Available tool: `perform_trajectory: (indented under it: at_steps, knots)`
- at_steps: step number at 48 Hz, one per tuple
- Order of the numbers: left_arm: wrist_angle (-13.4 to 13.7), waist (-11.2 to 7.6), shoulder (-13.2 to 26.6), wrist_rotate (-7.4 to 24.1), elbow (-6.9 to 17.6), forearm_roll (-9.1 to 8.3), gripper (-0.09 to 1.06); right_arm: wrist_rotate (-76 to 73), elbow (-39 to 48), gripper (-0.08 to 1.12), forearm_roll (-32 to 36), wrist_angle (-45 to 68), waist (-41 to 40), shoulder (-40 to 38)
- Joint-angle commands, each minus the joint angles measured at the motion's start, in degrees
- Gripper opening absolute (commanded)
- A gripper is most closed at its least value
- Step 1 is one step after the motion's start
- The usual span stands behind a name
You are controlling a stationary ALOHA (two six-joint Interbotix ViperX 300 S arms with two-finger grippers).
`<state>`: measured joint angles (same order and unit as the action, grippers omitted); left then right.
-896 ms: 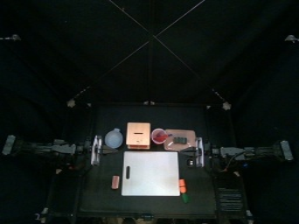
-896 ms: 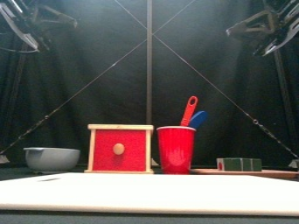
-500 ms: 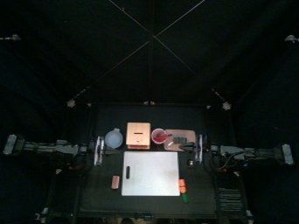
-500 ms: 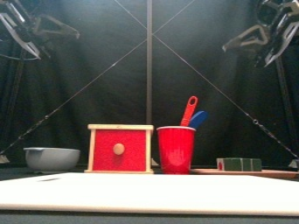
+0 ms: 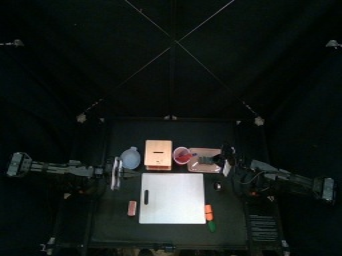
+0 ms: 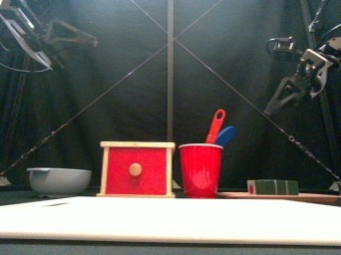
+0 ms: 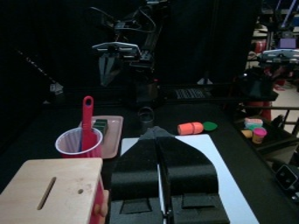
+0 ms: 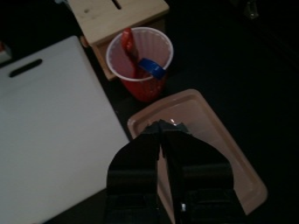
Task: Place sushi on board then cut the sushi with the knife then place the pieces on the plate
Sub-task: Place the sushi on the board
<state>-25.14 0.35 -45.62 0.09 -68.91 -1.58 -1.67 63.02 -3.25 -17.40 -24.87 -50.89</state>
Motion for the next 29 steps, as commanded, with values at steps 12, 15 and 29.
perform_trajectory:
  at_steps: [12, 15, 29]
  knots:
    - [-0.53, 0.18, 0.44, 0.09, 0.88, 0.00, -0.03, 0.09, -3.16, 0.93, 8.53, 0.09, -0.44, 8.44]
    - [-0.53, 0.18, 0.44, 0.09, 0.79, 0.00, -0.03, 0.09, -3.34, 1.02, 9.40, 0.26, -0.79, 9.67]
    - [-0.62, 0.26, 0.44, 0.09, 0.62, 0.00, -0.03, 0.00, -2.99, 1.04, 10.11, 1.23, -4.04, 16.96]
